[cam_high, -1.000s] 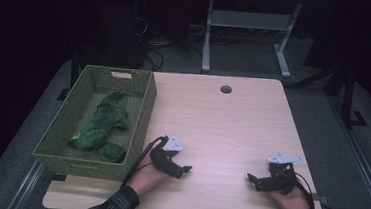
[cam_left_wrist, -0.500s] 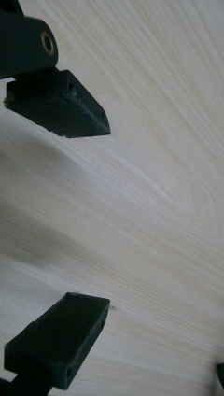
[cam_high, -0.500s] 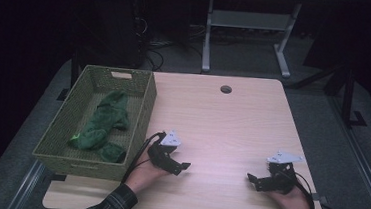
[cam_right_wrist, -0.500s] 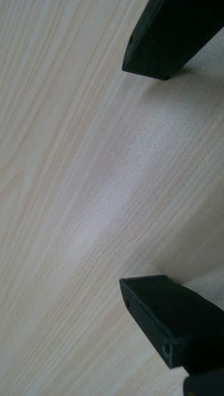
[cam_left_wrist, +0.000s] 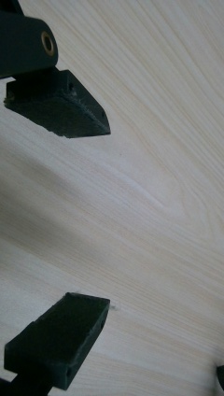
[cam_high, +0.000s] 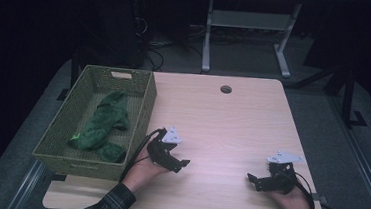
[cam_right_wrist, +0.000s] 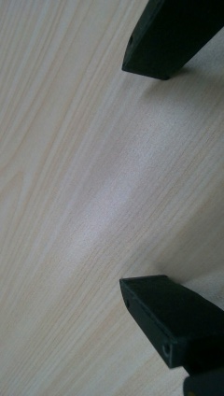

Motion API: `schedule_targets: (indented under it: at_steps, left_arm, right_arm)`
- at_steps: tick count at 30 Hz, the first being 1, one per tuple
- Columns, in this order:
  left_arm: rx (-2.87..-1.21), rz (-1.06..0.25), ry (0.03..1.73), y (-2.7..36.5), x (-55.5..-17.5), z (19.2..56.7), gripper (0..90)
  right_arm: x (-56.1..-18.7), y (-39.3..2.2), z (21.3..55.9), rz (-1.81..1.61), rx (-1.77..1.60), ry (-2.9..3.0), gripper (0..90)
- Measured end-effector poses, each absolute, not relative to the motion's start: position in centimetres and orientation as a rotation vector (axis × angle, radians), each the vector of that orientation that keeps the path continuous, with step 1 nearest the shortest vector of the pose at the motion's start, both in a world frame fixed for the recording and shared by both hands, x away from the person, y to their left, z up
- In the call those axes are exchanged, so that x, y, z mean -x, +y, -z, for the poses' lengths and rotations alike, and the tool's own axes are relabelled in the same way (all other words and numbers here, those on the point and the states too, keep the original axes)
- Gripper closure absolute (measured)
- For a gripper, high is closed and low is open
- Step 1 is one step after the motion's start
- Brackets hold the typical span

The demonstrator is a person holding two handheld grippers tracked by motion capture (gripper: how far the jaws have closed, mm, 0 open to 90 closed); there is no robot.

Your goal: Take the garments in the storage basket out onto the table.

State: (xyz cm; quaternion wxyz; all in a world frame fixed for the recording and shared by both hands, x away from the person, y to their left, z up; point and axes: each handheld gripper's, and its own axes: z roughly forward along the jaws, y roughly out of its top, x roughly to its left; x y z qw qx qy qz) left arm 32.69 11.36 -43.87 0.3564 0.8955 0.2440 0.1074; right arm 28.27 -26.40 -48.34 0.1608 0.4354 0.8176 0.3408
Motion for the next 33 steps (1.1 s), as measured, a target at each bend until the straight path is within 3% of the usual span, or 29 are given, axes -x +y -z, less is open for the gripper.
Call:
schedule_targets:
  at_steps: [33]
  left_arm:
    - [-2.310, -0.271, 0.575, 11.5, -33.1, 38.9, 13.7]
  right_arm:
    - [-28.2, -26.4, 48.3, -0.970, -1.244, 2.329, 0.0]
